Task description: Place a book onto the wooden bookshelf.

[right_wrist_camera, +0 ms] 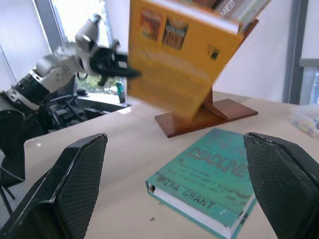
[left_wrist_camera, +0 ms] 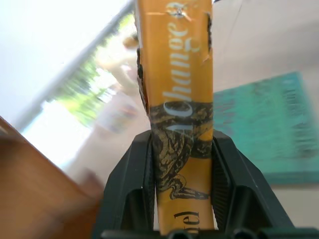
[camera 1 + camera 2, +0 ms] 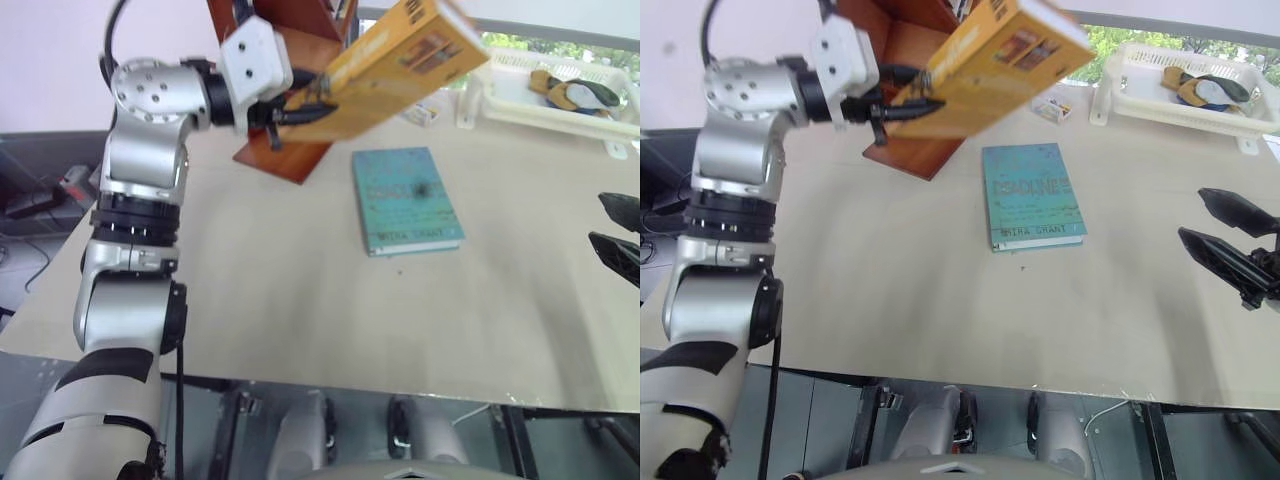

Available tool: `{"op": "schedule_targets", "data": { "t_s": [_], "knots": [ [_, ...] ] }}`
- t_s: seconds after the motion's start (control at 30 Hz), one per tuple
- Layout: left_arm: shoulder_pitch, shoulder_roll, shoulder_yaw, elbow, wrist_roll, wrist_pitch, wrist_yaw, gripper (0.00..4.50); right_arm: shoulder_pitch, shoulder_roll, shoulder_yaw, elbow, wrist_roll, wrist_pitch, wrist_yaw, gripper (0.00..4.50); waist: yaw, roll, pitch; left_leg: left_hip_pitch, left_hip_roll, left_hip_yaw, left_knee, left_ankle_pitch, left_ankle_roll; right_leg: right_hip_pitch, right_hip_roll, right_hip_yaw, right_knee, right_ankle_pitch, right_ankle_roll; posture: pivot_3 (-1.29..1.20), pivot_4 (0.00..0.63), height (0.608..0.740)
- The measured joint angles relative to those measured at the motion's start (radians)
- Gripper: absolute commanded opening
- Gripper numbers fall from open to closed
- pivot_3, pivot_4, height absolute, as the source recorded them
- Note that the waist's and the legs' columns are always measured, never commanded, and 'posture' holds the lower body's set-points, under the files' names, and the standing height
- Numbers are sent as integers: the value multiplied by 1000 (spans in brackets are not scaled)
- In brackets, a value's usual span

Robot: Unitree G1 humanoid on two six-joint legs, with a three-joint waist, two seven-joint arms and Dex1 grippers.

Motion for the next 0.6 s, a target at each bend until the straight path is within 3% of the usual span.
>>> {"op": "schedule_targets", "data": {
  "t_s": [0.3, 0.6],
  "knots": [
    [-19, -27, -18, 34, 100, -316, 104, 1447, -21, 2, -5, 87, -2, -22, 28, 4500, -2, 2, -1, 2, 0, 1, 0, 0, 0, 1, 1, 0, 1, 0, 2, 0, 150, 712],
    [-189, 132, -129, 376, 397, -642, 270, 1447, -63, -15, -21, 144, 5, -34, 91, 4500, -2, 2, -1, 1, 1, 1, 0, -1, 2, 0, 1, 0, 1, 0, 3, 0, 150, 712]
  ]
}}
